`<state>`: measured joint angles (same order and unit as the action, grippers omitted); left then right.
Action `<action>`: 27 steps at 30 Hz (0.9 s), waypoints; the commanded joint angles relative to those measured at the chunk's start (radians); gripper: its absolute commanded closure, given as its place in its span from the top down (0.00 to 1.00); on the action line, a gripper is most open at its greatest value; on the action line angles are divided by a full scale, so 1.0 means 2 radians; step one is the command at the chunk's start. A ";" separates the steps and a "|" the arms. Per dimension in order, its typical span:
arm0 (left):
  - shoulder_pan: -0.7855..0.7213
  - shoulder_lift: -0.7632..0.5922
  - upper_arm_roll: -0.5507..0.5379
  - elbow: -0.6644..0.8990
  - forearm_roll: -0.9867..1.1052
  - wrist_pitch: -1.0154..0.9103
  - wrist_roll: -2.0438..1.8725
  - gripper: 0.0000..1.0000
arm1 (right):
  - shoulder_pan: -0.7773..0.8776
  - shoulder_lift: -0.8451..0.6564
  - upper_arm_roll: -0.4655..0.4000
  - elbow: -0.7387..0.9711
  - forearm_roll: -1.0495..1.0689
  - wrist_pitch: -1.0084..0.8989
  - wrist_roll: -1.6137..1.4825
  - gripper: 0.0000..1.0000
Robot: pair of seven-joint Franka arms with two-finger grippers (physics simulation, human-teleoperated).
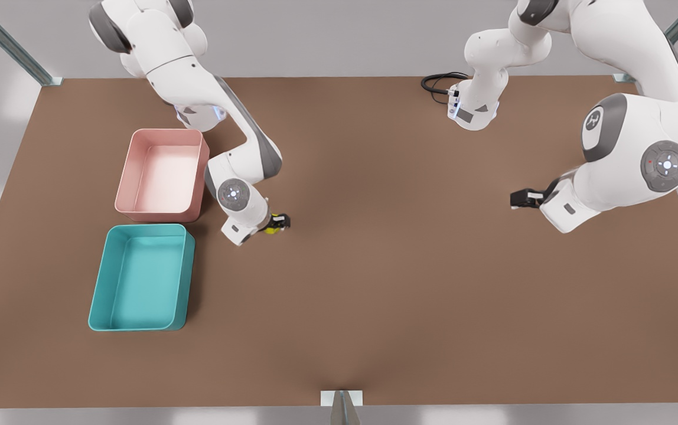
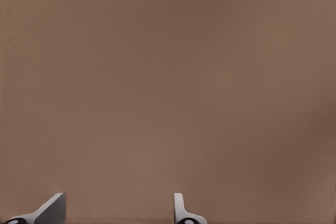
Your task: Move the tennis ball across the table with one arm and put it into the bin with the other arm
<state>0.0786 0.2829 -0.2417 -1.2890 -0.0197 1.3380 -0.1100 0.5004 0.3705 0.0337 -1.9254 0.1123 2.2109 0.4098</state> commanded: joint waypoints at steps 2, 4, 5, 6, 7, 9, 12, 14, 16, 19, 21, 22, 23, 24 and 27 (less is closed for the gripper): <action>0.000 0.000 0.000 0.000 0.000 0.000 -0.122 1.00 | 0.008 -0.013 0.000 -0.041 0.005 0.086 0.100 1.00; 0.000 0.000 0.000 0.000 -0.001 0.000 -0.122 1.00 | 0.009 -0.017 0.000 -0.063 0.004 0.093 0.116 1.00; 0.000 0.000 0.000 0.000 -0.001 0.000 -0.122 1.00 | 0.010 -0.026 0.001 -0.078 0.004 0.093 0.117 1.00; 0.000 0.000 0.000 0.000 -0.001 0.000 -0.122 1.00 | 0.010 -0.036 0.001 -0.090 0.004 0.093 0.117 1.00; 0.000 0.000 -0.001 0.000 -0.001 0.000 -0.122 1.00 | 0.014 -0.047 0.002 -0.105 0.004 0.093 0.116 1.00; 0.000 0.000 -0.001 0.000 -0.002 0.000 -0.122 1.00 | 0.017 -0.045 0.002 -0.113 0.004 0.103 0.117 1.00; -0.001 0.000 -0.002 0.000 -0.002 0.000 -0.123 1.00 | 0.017 -0.042 0.002 -0.134 0.004 0.113 0.122 1.00; -0.001 0.000 -0.002 0.000 -0.001 -0.001 -0.123 1.00 | 0.017 -0.025 0.002 -0.136 0.004 0.134 0.122 1.00; -0.002 0.000 -0.003 -0.001 -0.002 -0.001 -0.123 1.00 | 0.017 -0.013 0.002 -0.136 0.004 0.147 0.122 1.00; -0.002 -0.001 -0.003 -0.001 -0.002 -0.002 -0.123 1.00 | 0.018 -0.003 0.002 -0.136 0.004 0.151 0.120 1.00; -0.002 -0.001 -0.003 0.000 -0.002 -0.002 -0.123 1.00 | 0.019 0.001 0.002 -0.138 0.004 0.156 0.120 1.00; -0.001 -0.001 -0.003 0.000 -0.002 -0.002 -0.123 1.00 | 0.020 0.002 0.002 -0.142 0.004 0.158 0.120 1.00; -0.001 -0.001 -0.003 0.000 -0.002 -0.002 -0.123 1.00 | 0.023 0.004 0.002 -0.143 0.004 0.158 0.120 1.00; -0.001 -0.001 -0.003 -0.001 -0.002 -0.002 -0.123 1.00 | 0.023 0.006 0.002 -0.143 0.004 0.162 0.119 1.00; -0.001 -0.001 -0.003 -0.001 -0.002 -0.002 -0.123 1.00 | 0.026 0.019 0.002 -0.146 0.004 0.173 0.119 1.00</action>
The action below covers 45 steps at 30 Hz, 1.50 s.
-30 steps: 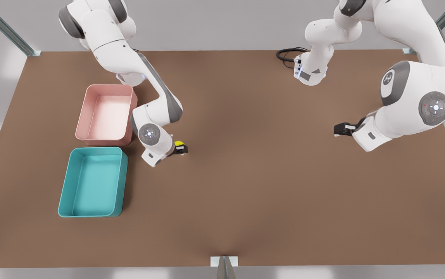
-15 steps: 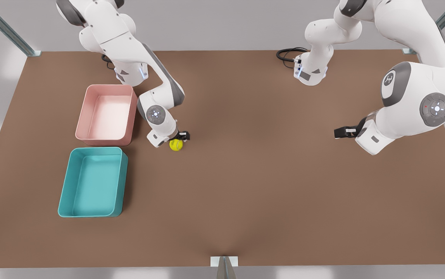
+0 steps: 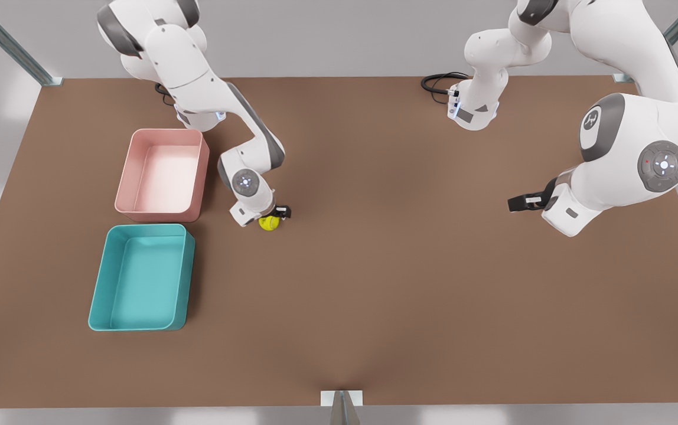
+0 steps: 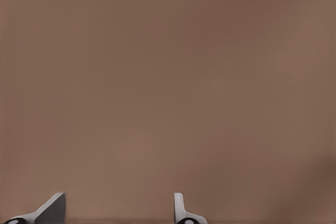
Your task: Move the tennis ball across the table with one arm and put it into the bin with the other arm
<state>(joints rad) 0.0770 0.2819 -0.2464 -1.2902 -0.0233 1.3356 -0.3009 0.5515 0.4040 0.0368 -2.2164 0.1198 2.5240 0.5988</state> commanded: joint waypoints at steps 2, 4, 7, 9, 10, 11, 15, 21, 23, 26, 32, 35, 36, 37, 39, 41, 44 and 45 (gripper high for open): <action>0.001 -0.001 0.000 0.001 0.001 -0.001 -0.027 1.00 | 0.001 0.002 0.000 -0.009 0.001 0.017 0.024 1.00; 0.001 -0.001 0.000 0.001 0.001 -0.001 -0.027 1.00 | 0.004 0.009 0.000 -0.012 0.001 0.020 0.025 1.00; 0.000 -0.001 0.000 0.001 0.000 -0.001 -0.027 1.00 | 0.004 0.017 0.000 -0.010 0.001 0.033 0.025 1.00; -0.001 -0.001 0.000 0.001 0.000 -0.001 -0.027 1.00 | 0.004 0.018 0.000 -0.005 0.001 0.033 0.025 1.00; -0.001 -0.001 0.000 0.000 0.000 -0.001 -0.027 1.00 | 0.003 0.018 0.000 -0.004 0.001 0.033 0.025 1.00; 0.000 -0.001 0.000 0.000 0.000 -0.001 -0.027 1.00 | 0.003 0.018 0.000 -0.003 0.001 0.033 0.025 1.00; 0.000 -0.001 0.000 0.001 0.000 -0.001 -0.027 1.00 | 0.003 0.018 0.000 -0.003 0.001 0.037 0.024 1.00; 0.001 -0.001 0.000 0.001 0.000 -0.001 -0.027 1.00 | 0.001 0.030 0.000 0.001 0.001 0.048 0.022 0.80; 0.001 -0.001 0.000 0.000 0.000 -0.001 -0.027 1.00 | 0.001 0.029 0.000 0.000 0.001 0.048 0.022 0.72; 0.000 -0.003 -0.001 0.001 -0.001 -0.003 -0.027 1.00 | 0.001 0.023 0.000 -0.002 0.001 0.056 0.024 0.69; 0.001 -0.003 0.000 0.001 -0.021 -0.002 -0.029 1.00 | -0.019 -0.004 -0.006 0.008 0.001 0.072 0.019 0.69; -0.002 -0.003 -0.001 0.002 -0.021 -0.002 -0.042 1.00 | -0.072 -0.012 -0.012 0.030 -0.006 0.066 -0.010 0.69; -0.002 -0.001 -0.001 0.002 -0.021 -0.002 -0.041 1.00 | -0.083 -0.016 -0.033 0.041 -0.006 0.056 -0.068 0.69; -0.002 -0.001 -0.001 0.002 -0.020 -0.002 -0.041 1.00 | -0.084 -0.020 -0.064 0.049 -0.006 0.045 -0.131 0.69; 0.000 0.001 0.000 0.001 -0.019 -0.001 -0.042 1.00 | -0.096 -0.033 -0.100 0.072 -0.006 -0.016 -0.216 0.69; 0.001 0.001 0.000 0.001 -0.018 0.000 -0.042 1.00 | -0.146 -0.041 -0.107 0.080 -0.007 -0.057 -0.300 0.70; 0.001 0.001 0.000 0.002 -0.017 0.000 -0.042 1.00 | -0.209 -0.027 -0.107 0.086 -0.007 -0.067 -0.369 0.70; 0.000 0.000 0.000 0.002 -0.017 -0.001 -0.043 1.00 | -0.221 -0.016 -0.106 0.093 -0.006 -0.067 -0.381 0.73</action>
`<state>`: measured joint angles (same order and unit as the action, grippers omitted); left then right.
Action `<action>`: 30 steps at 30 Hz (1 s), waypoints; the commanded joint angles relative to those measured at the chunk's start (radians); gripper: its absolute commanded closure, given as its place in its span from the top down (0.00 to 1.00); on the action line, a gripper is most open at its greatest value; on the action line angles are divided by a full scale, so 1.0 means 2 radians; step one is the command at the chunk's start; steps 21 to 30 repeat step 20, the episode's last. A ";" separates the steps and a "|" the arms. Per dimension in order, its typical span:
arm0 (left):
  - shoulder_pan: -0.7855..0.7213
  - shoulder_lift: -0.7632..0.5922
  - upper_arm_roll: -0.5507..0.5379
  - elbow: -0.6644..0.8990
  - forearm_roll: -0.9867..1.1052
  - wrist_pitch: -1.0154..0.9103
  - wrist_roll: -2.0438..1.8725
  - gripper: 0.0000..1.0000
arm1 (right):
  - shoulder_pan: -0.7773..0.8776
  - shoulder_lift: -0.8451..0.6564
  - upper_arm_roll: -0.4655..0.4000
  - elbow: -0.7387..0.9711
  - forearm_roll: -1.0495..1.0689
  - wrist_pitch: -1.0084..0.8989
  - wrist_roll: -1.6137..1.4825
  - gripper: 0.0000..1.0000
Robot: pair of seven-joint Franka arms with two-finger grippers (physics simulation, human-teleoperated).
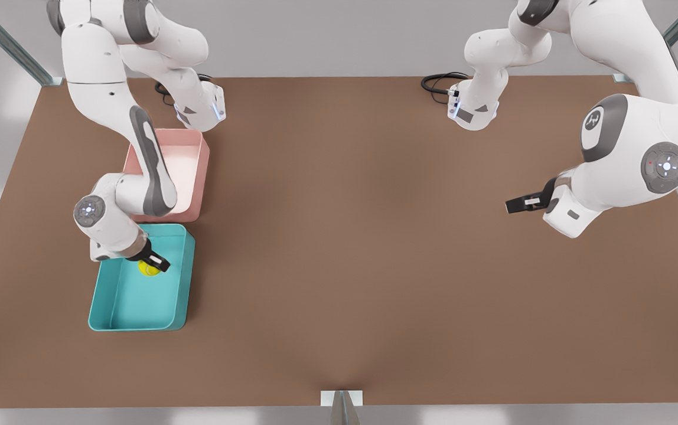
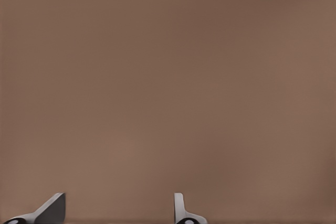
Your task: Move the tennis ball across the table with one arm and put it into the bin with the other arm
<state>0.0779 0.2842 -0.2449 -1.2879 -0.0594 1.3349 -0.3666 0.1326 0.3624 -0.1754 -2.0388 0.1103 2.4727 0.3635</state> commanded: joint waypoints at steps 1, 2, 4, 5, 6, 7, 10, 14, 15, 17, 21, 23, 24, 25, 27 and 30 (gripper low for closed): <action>-0.001 -0.001 -0.001 0.000 0.001 -0.001 -0.010 1.00 | -0.012 0.013 0.000 0.006 -0.001 -0.041 -0.262 1.00; -0.001 -0.001 -0.001 0.000 0.000 -0.001 -0.011 1.00 | -0.012 0.019 0.000 0.006 -0.001 -0.041 -0.261 1.00; -0.002 -0.001 -0.001 0.000 0.000 -0.001 -0.011 1.00 | -0.016 0.024 0.000 0.006 -0.001 -0.041 -0.261 1.00; -0.001 -0.001 -0.001 0.000 0.001 -0.001 -0.010 1.00 | -0.016 0.024 0.000 0.006 -0.001 -0.041 -0.261 1.00; 0.000 -0.001 -0.001 0.000 0.001 -0.001 -0.010 1.00 | -0.016 0.019 0.001 0.009 0.002 -0.047 -0.261 1.00; -0.001 -0.001 -0.001 0.000 0.000 -0.001 -0.010 1.00 | -0.013 0.023 0.003 0.065 0.006 -0.139 -0.250 1.00; -0.004 -0.001 -0.002 -0.001 0.001 -0.002 -0.012 1.00 | 0.006 0.044 0.006 0.231 0.003 -0.426 -0.213 1.00; -0.004 -0.001 -0.002 -0.002 0.001 -0.013 -0.010 1.00 | 0.030 0.000 0.003 0.362 -0.045 -0.525 -0.199 1.00; -0.003 -0.001 -0.002 -0.002 0.001 -0.013 -0.010 1.00 | 0.021 -0.025 0.006 0.357 -0.047 -0.531 -0.199 1.00; -0.001 -0.001 -0.002 -0.002 0.001 -0.014 -0.009 1.00 | -0.001 -0.092 0.051 0.305 -0.047 -0.537 -0.148 1.00; -0.008 0.006 -0.003 -0.003 0.000 -0.030 -0.012 1.00 | -0.018 -0.140 0.056 0.269 -0.049 -0.533 -0.145 1.00; -0.008 0.006 -0.003 -0.003 0.000 -0.030 -0.012 1.00 | -0.018 -0.140 0.056 0.269 -0.049 -0.533 -0.145 1.00; -0.008 0.006 -0.003 -0.003 0.000 -0.030 -0.012 1.00 | -0.018 -0.140 0.056 0.269 -0.049 -0.533 -0.145 1.00; -0.008 0.006 -0.003 -0.003 0.000 -0.030 -0.012 1.00 | -0.018 -0.140 0.056 0.269 -0.049 -0.533 -0.145 1.00; -0.008 0.006 -0.003 -0.003 0.000 -0.030 -0.012 1.00 | -0.018 -0.140 0.056 0.269 -0.049 -0.533 -0.145 1.00; -0.008 0.006 -0.003 -0.003 0.000 -0.030 -0.012 1.00 | -0.018 -0.140 0.056 0.269 -0.049 -0.533 -0.145 1.00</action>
